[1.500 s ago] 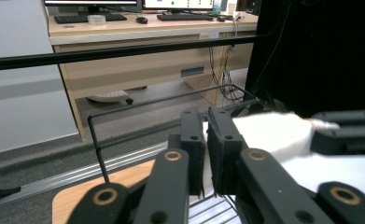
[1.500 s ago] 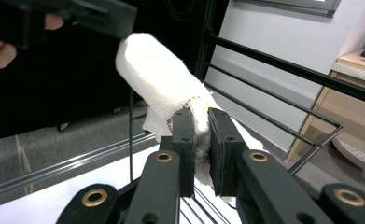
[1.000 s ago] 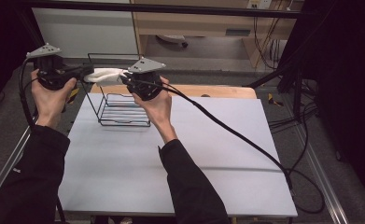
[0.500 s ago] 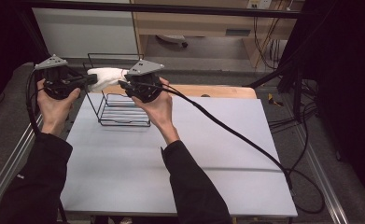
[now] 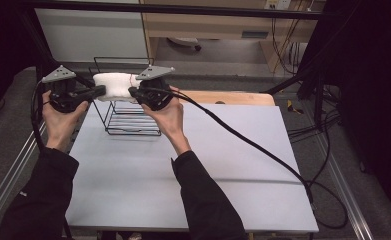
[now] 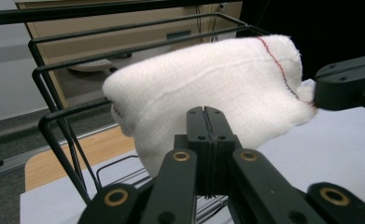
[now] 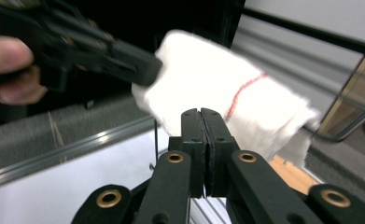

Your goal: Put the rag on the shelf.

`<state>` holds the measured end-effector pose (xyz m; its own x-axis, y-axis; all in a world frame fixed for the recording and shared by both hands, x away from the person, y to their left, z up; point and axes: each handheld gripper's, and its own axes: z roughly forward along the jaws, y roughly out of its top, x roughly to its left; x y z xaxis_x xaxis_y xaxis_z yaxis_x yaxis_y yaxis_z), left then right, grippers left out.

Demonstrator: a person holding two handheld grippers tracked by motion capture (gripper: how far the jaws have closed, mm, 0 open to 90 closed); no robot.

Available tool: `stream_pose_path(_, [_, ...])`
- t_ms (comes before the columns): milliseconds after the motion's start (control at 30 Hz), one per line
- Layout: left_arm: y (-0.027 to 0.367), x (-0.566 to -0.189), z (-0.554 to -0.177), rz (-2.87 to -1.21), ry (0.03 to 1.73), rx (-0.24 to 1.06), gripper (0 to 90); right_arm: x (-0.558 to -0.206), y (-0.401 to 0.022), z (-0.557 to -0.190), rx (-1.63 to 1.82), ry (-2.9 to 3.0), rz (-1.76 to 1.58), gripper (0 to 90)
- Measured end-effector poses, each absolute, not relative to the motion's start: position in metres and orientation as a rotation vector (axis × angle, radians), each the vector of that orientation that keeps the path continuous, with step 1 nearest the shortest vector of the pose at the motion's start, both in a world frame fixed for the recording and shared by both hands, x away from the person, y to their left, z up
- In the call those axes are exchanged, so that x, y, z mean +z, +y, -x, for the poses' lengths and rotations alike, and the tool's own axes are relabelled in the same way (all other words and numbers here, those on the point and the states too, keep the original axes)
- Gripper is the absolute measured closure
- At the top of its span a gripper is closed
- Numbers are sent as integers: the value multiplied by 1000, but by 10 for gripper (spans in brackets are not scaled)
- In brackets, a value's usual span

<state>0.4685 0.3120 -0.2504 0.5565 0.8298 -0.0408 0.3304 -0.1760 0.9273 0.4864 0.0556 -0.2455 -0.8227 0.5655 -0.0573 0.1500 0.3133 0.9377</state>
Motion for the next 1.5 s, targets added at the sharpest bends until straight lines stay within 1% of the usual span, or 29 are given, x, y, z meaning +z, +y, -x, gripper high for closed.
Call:
stream_pose_path(133, [312, -260, -465, -1760, 967, 611, 896, -257, 62, -491, 1466, 2230, -666, 892])
stream_pose_path(300, [311, -269, -472, -1749, 998, 605, 896, -264, 64, -498, 1429, 2205, -691, 874])
stream_pose_path(533, [312, -269, -473, -1743, 996, 622, 895, -265, 60, -502, 1459, 2185, -723, 870])
stream_pose_path(667, [312, -266, -468, -1736, 990, 618, 854, -260, 55, -497, 1498, 2172, -712, 834])
stream_pose_path(767, [311, -265, -463, -1745, 984, 610, 806, -256, 50, -494, 1529, 2177, -722, 787])
stream_pose_path(967, [309, -267, -455, -1783, 991, 600, 661, -250, 37, -486, 1550, 2196, -740, 679])
stream_pose_path(1067, [308, -271, -449, -1805, 988, 601, 576, -248, 28, -480, 1549, 2211, -731, 581])
stream_pose_path(1167, [307, -277, -444, -1828, 987, 592, 483, -248, 18, -474, 1545, 2219, -732, 502])
stream_pose_path(1267, [306, -285, -438, -1848, 982, 597, 412, -250, 6, -468, 1539, 2226, -742, 412])
stream_pose_path(1367, [305, -294, -433, -1864, 976, 590, 370, -255, -8, -462, 1526, 2238, -770, 332])
stream_pose_path(1500, [304, -306, -426, -1865, 979, 573, 285, -265, -28, -457, 1490, 2241, -797, 222])
